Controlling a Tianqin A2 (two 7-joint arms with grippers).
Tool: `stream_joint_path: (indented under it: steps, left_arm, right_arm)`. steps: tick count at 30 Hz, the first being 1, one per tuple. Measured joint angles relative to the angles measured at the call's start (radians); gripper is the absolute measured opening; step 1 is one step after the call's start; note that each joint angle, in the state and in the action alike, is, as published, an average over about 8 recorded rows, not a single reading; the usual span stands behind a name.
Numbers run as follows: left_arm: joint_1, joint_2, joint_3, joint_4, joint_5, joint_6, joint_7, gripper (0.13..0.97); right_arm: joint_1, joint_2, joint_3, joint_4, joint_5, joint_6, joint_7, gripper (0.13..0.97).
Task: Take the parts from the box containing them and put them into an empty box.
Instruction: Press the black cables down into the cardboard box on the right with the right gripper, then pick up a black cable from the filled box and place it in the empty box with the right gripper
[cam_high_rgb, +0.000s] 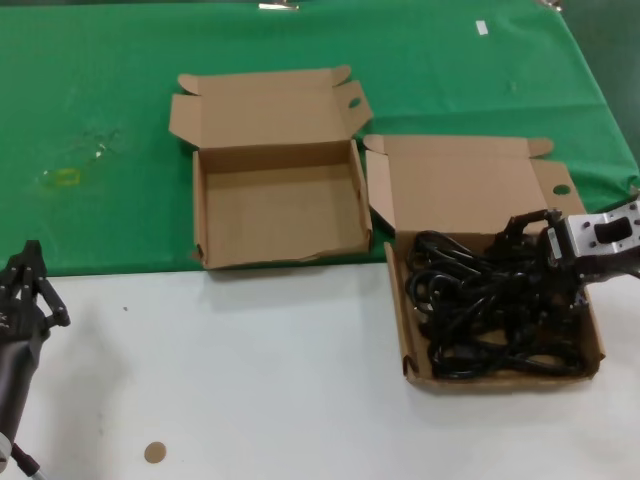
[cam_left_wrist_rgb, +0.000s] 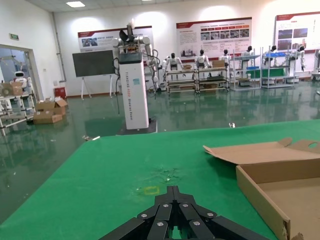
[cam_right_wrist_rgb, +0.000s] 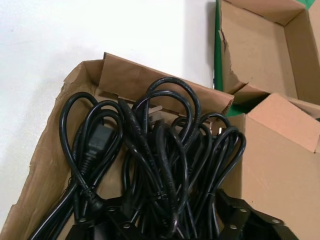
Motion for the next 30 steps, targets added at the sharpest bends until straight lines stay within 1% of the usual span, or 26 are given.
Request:
stream_joint_path:
  steps: [6, 10, 18, 19, 27, 30]
  left_arm:
    - [0.000, 0.000, 0.000, 0.000, 0.000, 0.000, 0.000, 0.144]
    - [0.000, 0.000, 0.000, 0.000, 0.000, 0.000, 0.000, 0.144]
    - [0.000, 0.000, 0.000, 0.000, 0.000, 0.000, 0.000, 0.144]
    - [0.000, 0.000, 0.000, 0.000, 0.000, 0.000, 0.000, 0.144]
    - [0.000, 0.000, 0.000, 0.000, 0.000, 0.000, 0.000, 0.144]
    - [0.000, 0.000, 0.000, 0.000, 0.000, 0.000, 0.000, 0.144]
  right_arm:
    - [-0.011, -0.004, 0.008, 0.007, -0.012, -0.001, 0.008, 0.535]
    - [-0.016, -0.003, 0.011, 0.019, -0.019, -0.004, 0.018, 0.535]
    - [-0.024, 0.006, 0.017, 0.049, -0.032, -0.019, 0.043, 0.340]
    - [-0.025, 0.009, 0.018, 0.053, -0.033, -0.022, 0.047, 0.340]
    - [-0.023, 0.030, 0.028, 0.093, -0.039, -0.050, 0.082, 0.237]
    - [-0.014, 0.037, 0.034, 0.109, -0.038, -0.064, 0.100, 0.237]
